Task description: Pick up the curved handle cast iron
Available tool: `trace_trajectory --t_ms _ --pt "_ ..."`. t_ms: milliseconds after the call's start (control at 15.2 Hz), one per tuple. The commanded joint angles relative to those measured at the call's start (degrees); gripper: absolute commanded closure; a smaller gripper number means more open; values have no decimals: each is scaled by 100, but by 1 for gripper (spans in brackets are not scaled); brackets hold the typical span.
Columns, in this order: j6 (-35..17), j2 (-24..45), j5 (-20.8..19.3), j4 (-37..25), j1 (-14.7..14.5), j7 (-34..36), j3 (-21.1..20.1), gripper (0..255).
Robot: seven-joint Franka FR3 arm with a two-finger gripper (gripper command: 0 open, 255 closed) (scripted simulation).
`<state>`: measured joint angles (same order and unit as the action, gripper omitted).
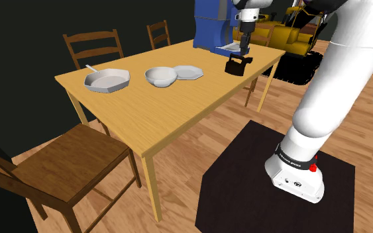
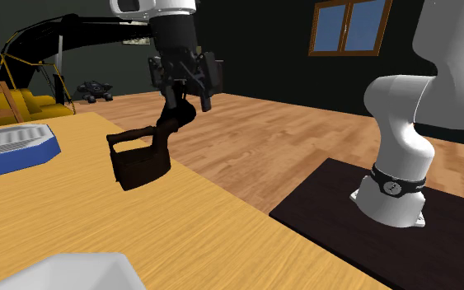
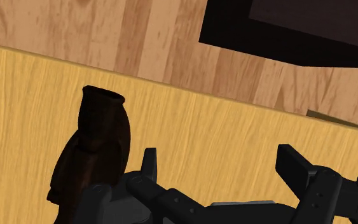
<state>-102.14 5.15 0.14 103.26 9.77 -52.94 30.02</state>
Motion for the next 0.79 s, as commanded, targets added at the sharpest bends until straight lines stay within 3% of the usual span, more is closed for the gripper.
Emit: trace_trajectory --t_ms 0,462,726 --pt "18 479 277 -410 184 -348 97 0" --pt "442 2190 1169 -2231 1047 -1147 70 0" --pt "156 2230 1193 -1978 1032 -1164 44 0"
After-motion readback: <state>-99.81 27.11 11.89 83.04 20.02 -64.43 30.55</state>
